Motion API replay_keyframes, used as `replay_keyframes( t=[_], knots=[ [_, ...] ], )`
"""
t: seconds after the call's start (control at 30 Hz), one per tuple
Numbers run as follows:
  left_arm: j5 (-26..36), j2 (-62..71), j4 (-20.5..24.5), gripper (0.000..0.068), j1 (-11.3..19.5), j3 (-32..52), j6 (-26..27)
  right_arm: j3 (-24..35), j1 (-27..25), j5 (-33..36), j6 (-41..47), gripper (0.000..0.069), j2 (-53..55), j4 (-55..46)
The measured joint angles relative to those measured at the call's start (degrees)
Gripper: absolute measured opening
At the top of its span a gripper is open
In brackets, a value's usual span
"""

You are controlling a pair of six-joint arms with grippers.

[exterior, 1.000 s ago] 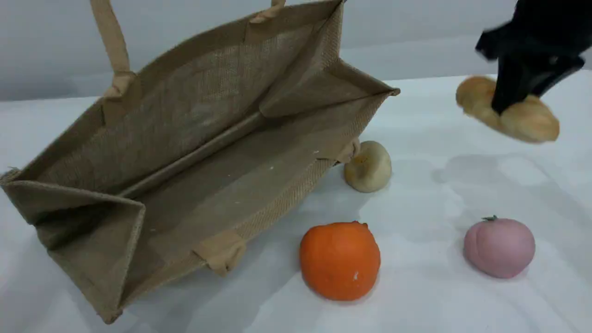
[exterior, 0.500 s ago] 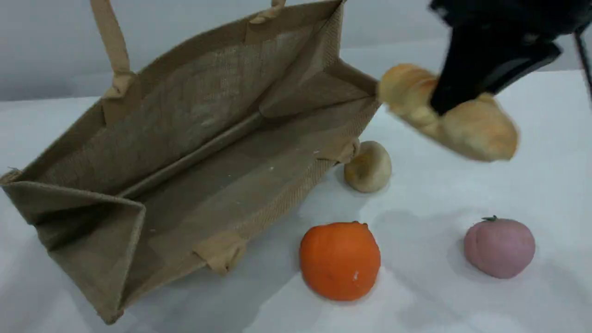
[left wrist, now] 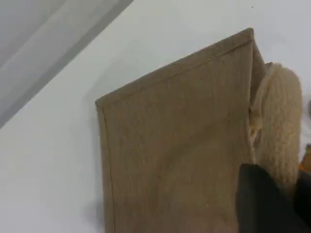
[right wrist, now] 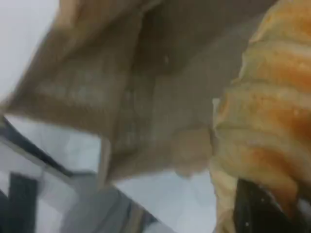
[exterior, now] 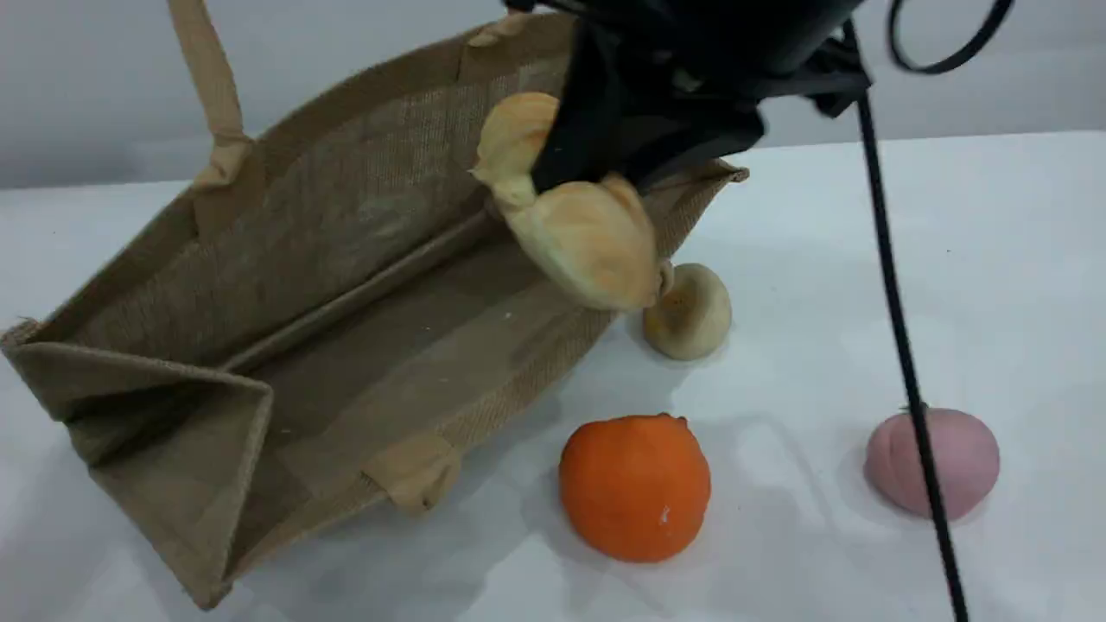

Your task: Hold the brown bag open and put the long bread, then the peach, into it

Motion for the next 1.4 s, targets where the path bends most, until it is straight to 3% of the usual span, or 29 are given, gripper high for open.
replay_keyframes(
  t=[0.17, 0.6, 0.9, 1.03, 1.23, 1.3, 1.4],
  knots=[
    [0.12, 0.0, 0.0, 0.0099, 0.0, 0.0, 0.0, -1.39, -0.13, -4.56, 0.07, 0.0057, 5.9, 2.82],
    [0.55, 0.0, -1.03, 0.0099, 0.0, 0.0, 0.0, -16.68, -0.13, -6.55, -1.52, 0.0057, 21.77, 4.21],
    [1.2, 0.0, -1.03, 0.0099, 0.0, 0.0, -0.26, -17.77, -0.13, -9.6, -4.68, 0.0083, 22.45, 4.02],
    [1.24, 0.0, -1.03, 0.0099, 0.0, 0.0, -0.26, -17.77, -0.13, -9.55, -6.24, 0.0212, 22.45, 4.08],
    [1.49, 0.0, -0.91, 0.0099, 0.0, 0.0, -0.26, -17.77, -0.13, -8.97, -6.13, 0.0529, 22.33, 4.14],
    [1.44, 0.0, -0.91, 0.0099, 0.0, 0.0, -0.34, -17.77, -0.4, -8.29, -6.13, 0.0589, 22.07, 4.14],
    [1.44, 0.0, -0.91, 0.0099, 0.0, 0.0, -0.67, -17.72, -1.41, -6.28, -6.13, 0.0615, 21.35, 3.14]
  ],
)
